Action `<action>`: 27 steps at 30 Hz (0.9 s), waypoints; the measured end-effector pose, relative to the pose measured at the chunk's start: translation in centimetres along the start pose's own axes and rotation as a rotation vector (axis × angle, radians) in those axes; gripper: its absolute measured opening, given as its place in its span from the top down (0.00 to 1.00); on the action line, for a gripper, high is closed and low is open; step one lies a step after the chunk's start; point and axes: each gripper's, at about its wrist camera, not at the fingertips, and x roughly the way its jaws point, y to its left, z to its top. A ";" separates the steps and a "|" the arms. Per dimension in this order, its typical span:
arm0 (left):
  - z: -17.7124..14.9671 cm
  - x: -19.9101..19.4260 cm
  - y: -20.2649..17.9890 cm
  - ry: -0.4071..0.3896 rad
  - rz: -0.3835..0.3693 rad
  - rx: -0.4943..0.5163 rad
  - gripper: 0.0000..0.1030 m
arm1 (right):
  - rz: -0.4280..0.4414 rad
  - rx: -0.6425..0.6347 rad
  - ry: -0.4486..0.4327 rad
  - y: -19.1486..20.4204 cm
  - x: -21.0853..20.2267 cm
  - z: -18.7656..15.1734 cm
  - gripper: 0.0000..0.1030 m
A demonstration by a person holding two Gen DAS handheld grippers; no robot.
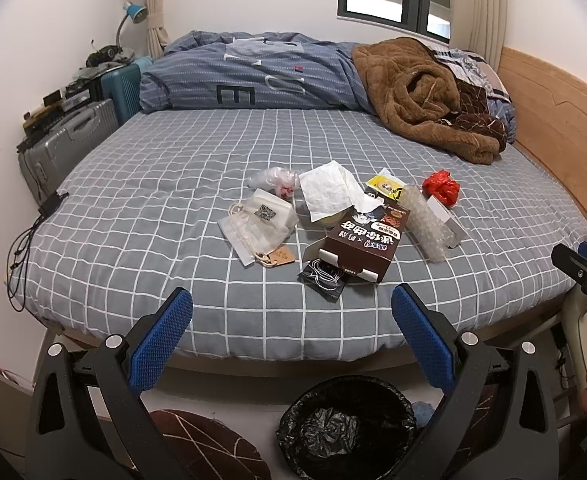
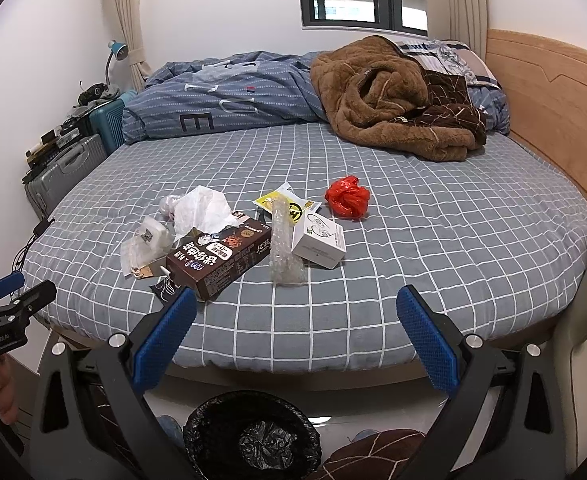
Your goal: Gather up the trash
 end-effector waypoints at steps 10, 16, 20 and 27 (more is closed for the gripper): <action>0.3 -0.2 0.1 -0.001 0.004 0.006 0.05 | 0.000 0.001 0.002 0.3 0.0 0.1 0.07; 0.4 -0.3 0.0 0.001 0.003 0.008 0.05 | -0.002 0.010 0.002 0.1 0.1 0.2 0.07; 0.4 -0.2 0.0 0.002 0.003 0.008 0.05 | -0.004 0.011 0.000 0.1 0.2 0.3 0.07; 0.6 0.8 -0.2 0.021 0.005 0.010 0.05 | -0.004 0.013 0.011 -0.3 0.8 0.4 0.07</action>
